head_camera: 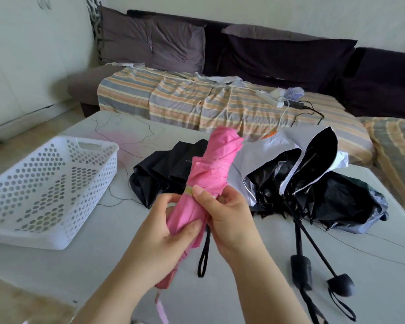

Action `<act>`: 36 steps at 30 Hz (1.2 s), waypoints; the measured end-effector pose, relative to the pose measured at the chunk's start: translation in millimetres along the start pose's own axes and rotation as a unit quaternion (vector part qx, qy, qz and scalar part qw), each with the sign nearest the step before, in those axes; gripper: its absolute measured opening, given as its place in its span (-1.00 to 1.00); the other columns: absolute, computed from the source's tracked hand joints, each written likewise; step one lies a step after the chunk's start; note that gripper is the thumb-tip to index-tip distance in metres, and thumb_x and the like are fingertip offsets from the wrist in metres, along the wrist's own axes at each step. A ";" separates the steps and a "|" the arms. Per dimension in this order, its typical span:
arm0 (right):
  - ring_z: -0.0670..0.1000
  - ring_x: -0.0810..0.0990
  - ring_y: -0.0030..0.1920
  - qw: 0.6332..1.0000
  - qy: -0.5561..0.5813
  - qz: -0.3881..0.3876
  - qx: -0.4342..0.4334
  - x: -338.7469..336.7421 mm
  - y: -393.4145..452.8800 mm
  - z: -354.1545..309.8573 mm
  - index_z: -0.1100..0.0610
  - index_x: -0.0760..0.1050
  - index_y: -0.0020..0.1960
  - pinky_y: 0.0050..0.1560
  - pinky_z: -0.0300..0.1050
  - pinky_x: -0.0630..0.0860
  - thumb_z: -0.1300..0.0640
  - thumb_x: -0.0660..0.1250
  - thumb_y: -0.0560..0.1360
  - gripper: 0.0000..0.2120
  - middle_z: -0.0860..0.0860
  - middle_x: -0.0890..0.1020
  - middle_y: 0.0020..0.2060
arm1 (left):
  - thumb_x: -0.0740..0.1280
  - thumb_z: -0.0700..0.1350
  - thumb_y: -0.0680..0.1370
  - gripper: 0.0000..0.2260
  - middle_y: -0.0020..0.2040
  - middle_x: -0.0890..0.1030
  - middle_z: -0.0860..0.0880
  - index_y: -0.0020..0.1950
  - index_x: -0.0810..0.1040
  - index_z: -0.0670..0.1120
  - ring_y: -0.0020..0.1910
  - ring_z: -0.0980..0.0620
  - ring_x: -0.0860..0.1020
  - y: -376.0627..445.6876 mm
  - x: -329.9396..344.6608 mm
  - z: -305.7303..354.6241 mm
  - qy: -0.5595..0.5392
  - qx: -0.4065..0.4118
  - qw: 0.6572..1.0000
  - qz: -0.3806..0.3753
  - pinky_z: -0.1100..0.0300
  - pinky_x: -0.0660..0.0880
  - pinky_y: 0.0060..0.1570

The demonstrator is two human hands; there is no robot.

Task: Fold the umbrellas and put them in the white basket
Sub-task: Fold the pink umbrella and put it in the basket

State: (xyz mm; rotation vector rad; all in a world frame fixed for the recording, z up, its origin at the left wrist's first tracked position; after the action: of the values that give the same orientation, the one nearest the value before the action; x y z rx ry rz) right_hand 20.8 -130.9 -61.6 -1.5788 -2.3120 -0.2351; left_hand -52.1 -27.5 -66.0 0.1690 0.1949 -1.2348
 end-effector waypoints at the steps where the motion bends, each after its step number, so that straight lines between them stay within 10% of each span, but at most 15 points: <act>1: 0.15 0.62 -0.18 1.000 0.018 -0.003 0.009 7.7 2.4 3.9 0.25 0.58 -0.11 -0.06 0.02 0.58 0.20 0.54 0.28 -0.76 0.17 0.66 -0.23 | 0.44 0.20 0.26 -0.57 -0.13 0.68 0.05 0.06 0.43 0.18 -0.20 0.07 0.66 0.3 -9.9 -2.2 -0.011 -0.018 0.999 -0.026 0.08 0.57 -0.15; 5: 0.06 0.65 -0.21 0.995 0.090 0.001 0.046 47.2 21.0 7.1 0.33 0.55 -0.02 -0.07 -0.06 0.61 0.26 0.44 0.33 -0.74 0.15 0.67 -0.21 | 0.35 0.44 0.28 -0.39 -0.17 0.70 -0.11 0.12 0.51 0.03 -0.25 -0.12 0.67 -1.6 -49.8 -6.3 -0.123 -0.141 0.980 -0.060 0.07 0.57 -0.30; 11: -0.05 0.60 -0.33 0.994 0.070 -0.019 0.078 121.6 35.1 19.9 0.30 0.44 0.17 -0.27 -0.15 0.55 0.25 0.28 0.55 -0.78 0.05 0.60 -0.30 | 0.12 0.06 0.62 -0.61 -0.34 0.59 -0.19 -0.23 0.49 -0.19 -0.42 -0.09 0.50 -7.1 -107.2 -33.9 -0.321 -0.217 0.880 0.276 0.15 0.38 -0.38; 17: 0.17 0.68 -0.04 0.988 0.086 -0.079 0.098 190.6 34.2 58.8 0.31 0.45 0.19 0.03 0.08 0.61 0.27 0.22 0.59 -0.79 0.22 0.67 -0.02 | 0.18 -0.12 0.58 -0.77 -0.22 0.60 -0.09 -0.19 0.53 -0.17 -0.28 -0.04 0.53 -20.1 -171.1 -50.2 -0.342 -0.186 0.854 0.346 0.17 0.40 -0.30; 23: 0.13 0.66 -0.11 0.968 0.065 -0.129 0.206 264.5 59.9 89.8 0.35 0.47 0.12 0.01 0.05 0.62 0.22 0.26 0.59 -0.79 0.18 0.65 -0.10 | 0.24 0.06 0.58 -0.79 -0.36 0.54 0.10 -0.17 0.53 0.00 -0.39 0.14 0.50 -15.3 -236.4 -41.5 0.078 -0.118 0.967 0.213 0.30 0.40 -0.42; 28: 0.15 0.60 0.11 0.944 -0.172 -0.148 0.239 289.4 81.4 124.7 0.15 0.44 0.03 0.18 0.04 0.53 0.08 0.12 0.65 -0.82 0.15 0.61 0.07 | 0.16 -0.03 0.61 -0.88 -0.26 0.49 0.05 -0.09 0.40 -0.03 -0.31 0.12 0.46 19.0 -272.1 -55.9 0.234 -0.130 0.950 0.163 0.25 0.33 -0.36; 36: -0.04 0.42 -0.38 0.905 -0.292 -0.193 0.240 275.8 107.2 167.8 0.27 0.47 -0.17 -0.30 -0.16 0.37 0.49 0.15 0.48 -0.79 0.11 0.48 -0.33 | 0.19 -0.06 0.59 -0.88 -0.06 0.56 -0.12 0.00 0.35 -0.10 -0.14 -0.07 0.54 72.1 -280.7 -92.8 0.428 -0.170 0.885 0.064 0.07 0.49 -0.17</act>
State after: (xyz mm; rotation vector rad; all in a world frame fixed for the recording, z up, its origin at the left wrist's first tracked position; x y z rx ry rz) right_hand -0.8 202.8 -123.9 -1.0147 -2.8061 0.7722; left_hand -78.1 274.9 -87.5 0.4093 1.1450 -0.9040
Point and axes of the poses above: each hand's wrist, its own y-axis towards the middle knuckle, its own x-axis out of the palm, z = x × y, the point moved 6 cm from there along y, towards the middle knuckle
